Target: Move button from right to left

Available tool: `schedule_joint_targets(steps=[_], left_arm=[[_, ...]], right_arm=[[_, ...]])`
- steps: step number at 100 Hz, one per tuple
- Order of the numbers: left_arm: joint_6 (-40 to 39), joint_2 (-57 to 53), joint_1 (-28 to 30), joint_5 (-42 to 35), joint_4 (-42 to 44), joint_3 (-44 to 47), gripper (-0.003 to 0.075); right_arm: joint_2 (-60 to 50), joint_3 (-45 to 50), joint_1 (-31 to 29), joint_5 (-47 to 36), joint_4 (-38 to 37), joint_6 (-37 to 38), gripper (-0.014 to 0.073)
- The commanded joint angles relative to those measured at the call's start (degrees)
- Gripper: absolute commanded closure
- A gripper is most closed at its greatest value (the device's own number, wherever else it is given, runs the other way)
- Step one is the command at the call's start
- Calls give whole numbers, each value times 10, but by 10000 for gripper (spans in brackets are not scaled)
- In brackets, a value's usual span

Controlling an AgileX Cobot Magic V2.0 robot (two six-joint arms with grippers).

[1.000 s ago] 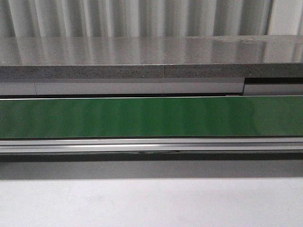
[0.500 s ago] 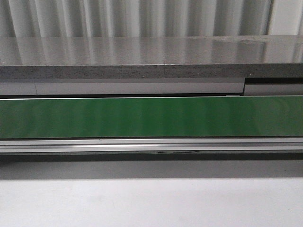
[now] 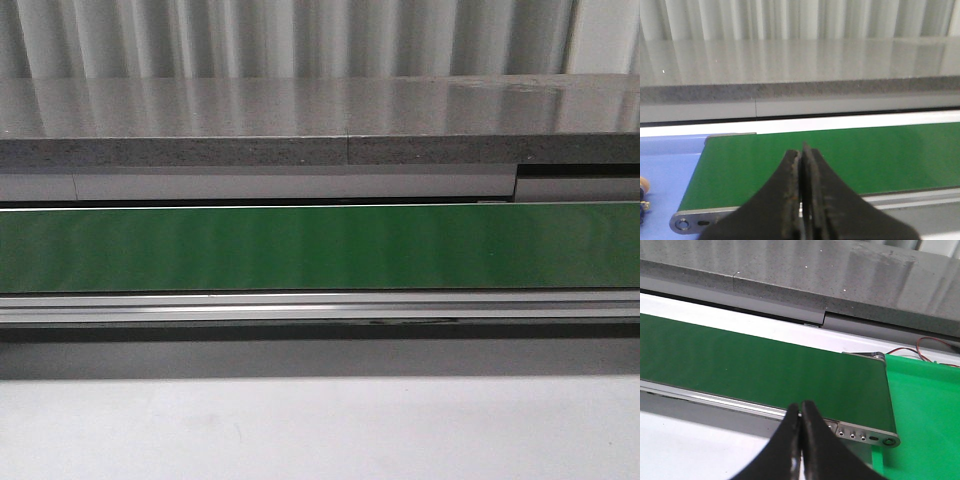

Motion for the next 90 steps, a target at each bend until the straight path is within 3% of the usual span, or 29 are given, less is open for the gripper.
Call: schedule_joint_targets(steps=[1, 90], left_arm=[[4, -25, 6, -17, -12, 14, 740], [4, -25, 4, -29, -12, 14, 740]], right_arm=[[8, -13, 1, -47, 4, -4, 660], [8, -13, 1, -47, 4, -4, 660]])
